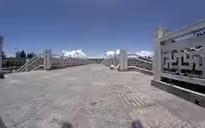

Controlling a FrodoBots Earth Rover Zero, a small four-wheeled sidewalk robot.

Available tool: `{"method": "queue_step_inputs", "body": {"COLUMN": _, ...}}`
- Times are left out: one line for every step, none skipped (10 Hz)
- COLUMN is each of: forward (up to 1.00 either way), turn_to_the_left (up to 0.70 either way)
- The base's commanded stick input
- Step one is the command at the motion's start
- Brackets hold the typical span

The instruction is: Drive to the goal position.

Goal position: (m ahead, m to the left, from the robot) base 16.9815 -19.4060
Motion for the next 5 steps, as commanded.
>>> {"method": "queue_step_inputs", "body": {"forward": 0.7, "turn_to_the_left": 0.0}}
{"method": "queue_step_inputs", "body": {"forward": 0.7, "turn_to_the_left": 0.0}}
{"method": "queue_step_inputs", "body": {"forward": 0.7, "turn_to_the_left": 0.0}}
{"method": "queue_step_inputs", "body": {"forward": 0.7, "turn_to_the_left": 0.0}}
{"method": "queue_step_inputs", "body": {"forward": 0.7, "turn_to_the_left": 0.0}}
